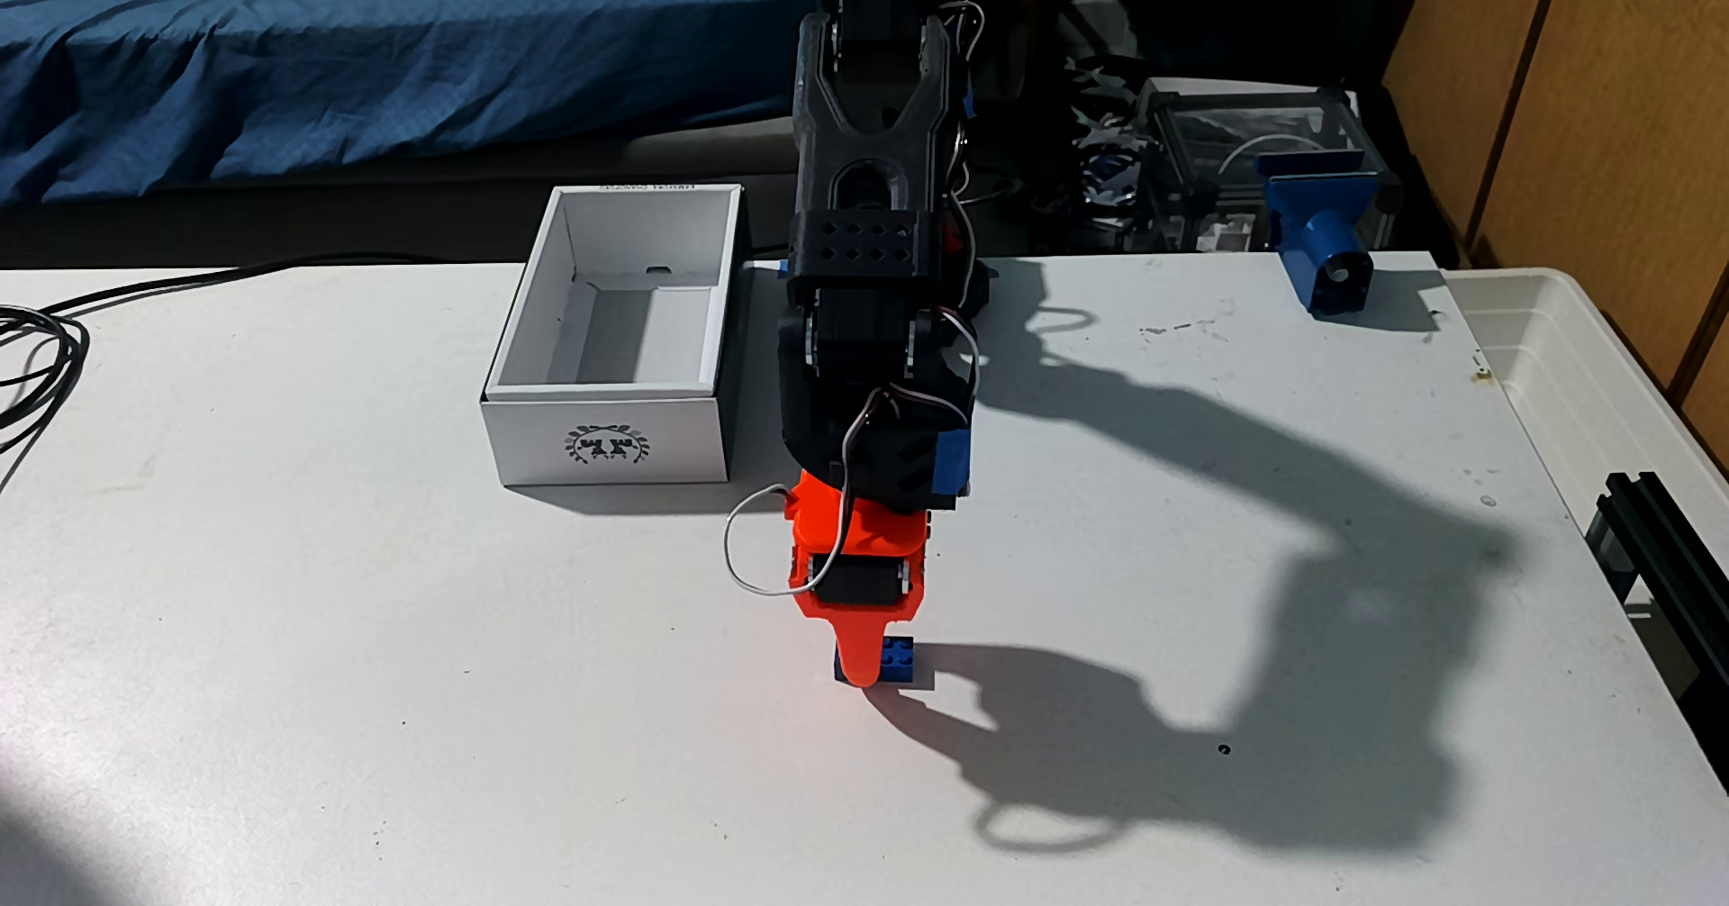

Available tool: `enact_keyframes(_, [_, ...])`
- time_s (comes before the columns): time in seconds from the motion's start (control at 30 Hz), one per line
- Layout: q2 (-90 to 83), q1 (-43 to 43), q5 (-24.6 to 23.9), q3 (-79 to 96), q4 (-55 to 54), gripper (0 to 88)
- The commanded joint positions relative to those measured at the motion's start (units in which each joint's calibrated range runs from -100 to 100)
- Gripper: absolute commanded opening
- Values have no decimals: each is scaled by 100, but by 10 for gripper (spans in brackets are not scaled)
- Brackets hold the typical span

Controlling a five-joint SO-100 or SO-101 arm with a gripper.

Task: Grab the blue brick and place in box

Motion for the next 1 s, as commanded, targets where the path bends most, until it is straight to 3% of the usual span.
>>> enact_keyframes(0.0, [-111,14,-34,-34,201,8])
enact_keyframes(0.5, [-170,512,24,-2119,2657,8])
enact_keyframes(0.63, [-331,861,282,-2607,3277,9])
enact_keyframes(0.97, [-2521,1738,755,-1285,3286,9])
